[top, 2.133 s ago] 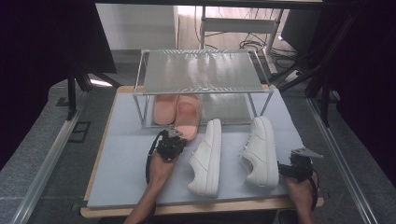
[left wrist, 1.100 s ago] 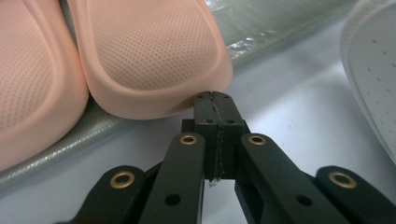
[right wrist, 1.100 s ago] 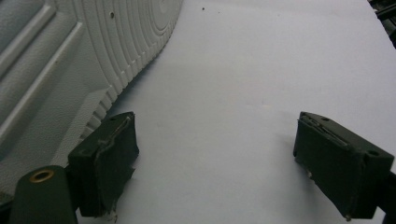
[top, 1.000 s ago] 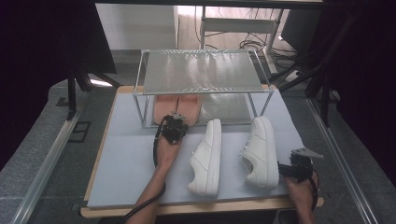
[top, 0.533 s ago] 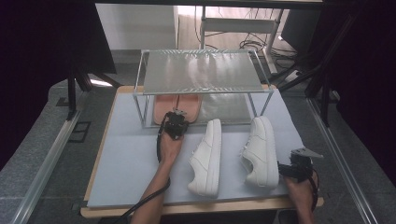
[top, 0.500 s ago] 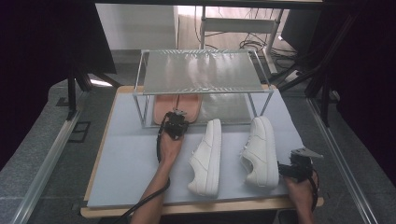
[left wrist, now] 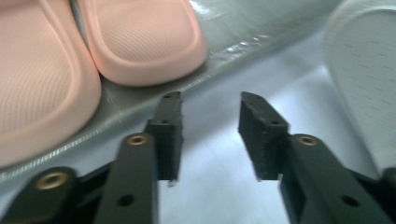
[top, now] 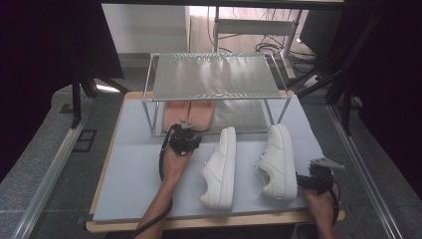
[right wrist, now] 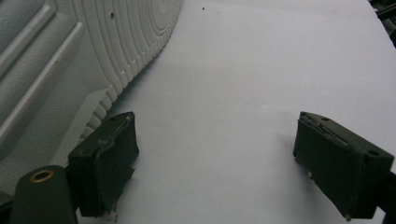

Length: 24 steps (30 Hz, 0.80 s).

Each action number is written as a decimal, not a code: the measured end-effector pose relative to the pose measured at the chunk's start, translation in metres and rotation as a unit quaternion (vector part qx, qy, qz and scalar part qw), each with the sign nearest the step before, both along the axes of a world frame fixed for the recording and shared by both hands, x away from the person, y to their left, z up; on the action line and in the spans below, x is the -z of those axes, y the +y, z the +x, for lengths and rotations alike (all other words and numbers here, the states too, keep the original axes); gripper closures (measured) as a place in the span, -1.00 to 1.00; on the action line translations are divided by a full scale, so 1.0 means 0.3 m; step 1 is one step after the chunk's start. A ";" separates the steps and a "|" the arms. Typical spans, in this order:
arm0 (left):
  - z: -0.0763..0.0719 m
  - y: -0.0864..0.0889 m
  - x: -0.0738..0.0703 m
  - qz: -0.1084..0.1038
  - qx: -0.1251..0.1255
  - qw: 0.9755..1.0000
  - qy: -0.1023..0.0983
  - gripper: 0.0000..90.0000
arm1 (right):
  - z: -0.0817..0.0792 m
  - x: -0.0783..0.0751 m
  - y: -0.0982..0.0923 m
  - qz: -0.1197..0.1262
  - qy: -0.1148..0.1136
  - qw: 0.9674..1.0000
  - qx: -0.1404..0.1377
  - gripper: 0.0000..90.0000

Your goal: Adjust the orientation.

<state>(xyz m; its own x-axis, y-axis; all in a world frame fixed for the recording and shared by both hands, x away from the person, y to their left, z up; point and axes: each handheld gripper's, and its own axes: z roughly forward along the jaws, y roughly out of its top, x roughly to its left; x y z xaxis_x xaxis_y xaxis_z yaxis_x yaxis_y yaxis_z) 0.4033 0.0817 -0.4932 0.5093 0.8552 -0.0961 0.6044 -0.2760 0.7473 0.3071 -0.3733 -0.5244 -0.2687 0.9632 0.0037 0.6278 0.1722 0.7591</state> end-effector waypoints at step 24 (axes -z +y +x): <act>-0.266 0.175 0.030 0.016 0.000 1.000 0.006 -0.73 | 0.003 -0.003 -0.003 -0.003 0.004 1.000 -0.008 -0.70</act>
<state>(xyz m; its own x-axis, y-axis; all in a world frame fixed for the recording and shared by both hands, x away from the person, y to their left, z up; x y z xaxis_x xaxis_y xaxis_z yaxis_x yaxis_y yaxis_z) 0.3235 0.1343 -0.5023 0.5082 0.8580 -0.0746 0.6133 -0.2998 0.7307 0.3079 -0.3741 -0.5235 -0.2848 0.9586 0.0007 0.6314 0.1870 0.7526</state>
